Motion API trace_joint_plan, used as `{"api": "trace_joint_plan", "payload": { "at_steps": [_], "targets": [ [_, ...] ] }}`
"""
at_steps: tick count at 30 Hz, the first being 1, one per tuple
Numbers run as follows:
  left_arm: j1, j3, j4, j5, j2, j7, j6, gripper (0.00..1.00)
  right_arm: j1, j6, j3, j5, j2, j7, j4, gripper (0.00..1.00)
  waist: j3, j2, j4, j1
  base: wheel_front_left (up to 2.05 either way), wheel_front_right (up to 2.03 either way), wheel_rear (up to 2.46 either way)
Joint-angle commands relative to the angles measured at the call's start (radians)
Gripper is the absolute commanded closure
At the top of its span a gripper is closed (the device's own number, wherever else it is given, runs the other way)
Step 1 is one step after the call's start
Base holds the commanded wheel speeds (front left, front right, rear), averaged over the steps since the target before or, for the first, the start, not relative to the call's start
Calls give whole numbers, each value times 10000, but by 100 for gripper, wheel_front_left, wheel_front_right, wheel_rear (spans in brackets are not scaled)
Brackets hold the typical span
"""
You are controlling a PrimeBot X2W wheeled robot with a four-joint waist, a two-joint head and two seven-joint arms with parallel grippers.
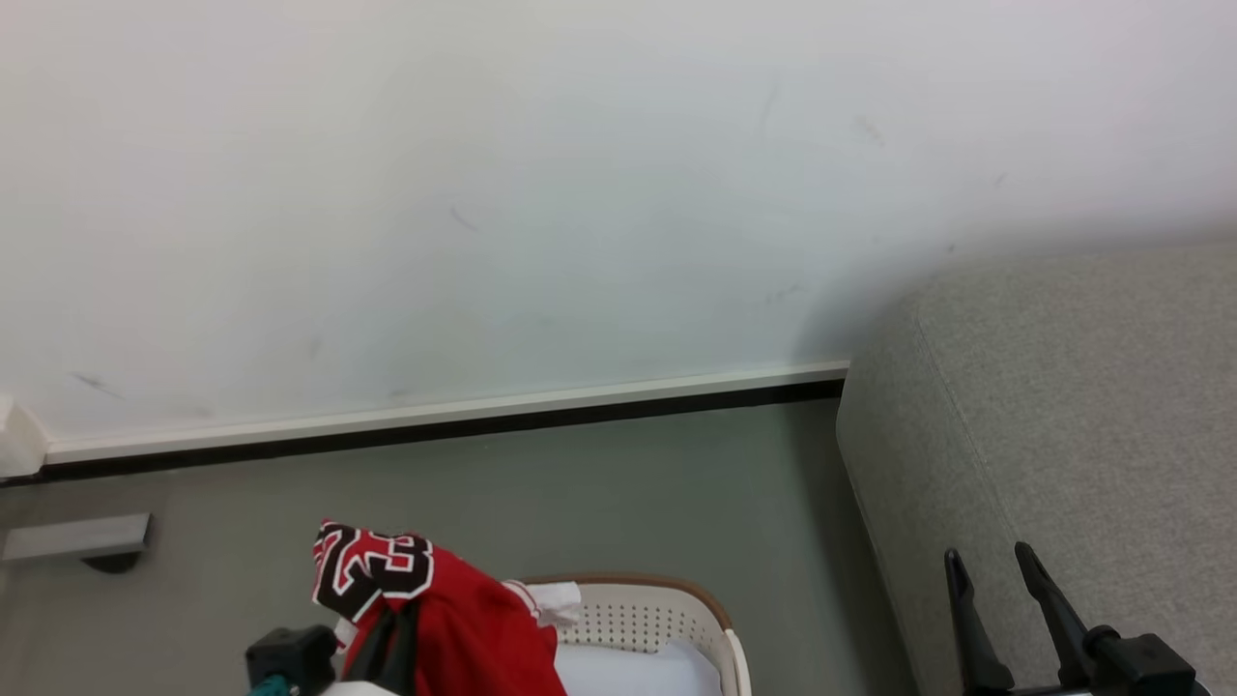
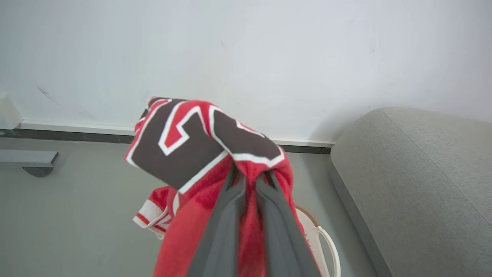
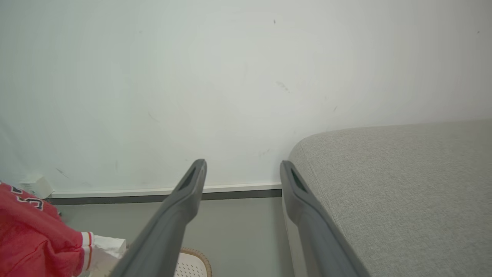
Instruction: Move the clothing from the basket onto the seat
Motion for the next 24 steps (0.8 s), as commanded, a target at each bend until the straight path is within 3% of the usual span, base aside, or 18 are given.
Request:
{"api": "trace_joint_plan", "payload": {
  "at_steps": [1, 7, 12, 17, 24],
  "targets": [
    [185, 68, -231, -113, 122, 77, 66, 100, 194, -21, -24, -27, -41, -3, 40, 0, -102, -1, 10, 3, 0, 0, 0],
    [810, 179, -1935, -117, 465, 760, 474, 100, 127, -21, 151, -132, -36, -3, -92, 0, -217, -1, 34, 3, 0, 0, 0],
    [1122, 111, -3198, -16, 725, 1249, 623, 100, -176, -21, 1049, -526, -33, -3, -355, 0, -218, -1, 53, 3, 0, 0, 0],
    [1063, -119, -4133, 119, 915, 1719, 568, 100, -776, -23, 2975, -923, -275, -3, -381, 0, -200, -1, 70, 3, 0, 0, 0],
    [770, -801, -4741, 233, 934, 2286, 234, 100, -2245, -21, 6279, -221, -882, -2, 167, 0, -213, -1, 51, 3, 0, 0, 0]
  ]
}}
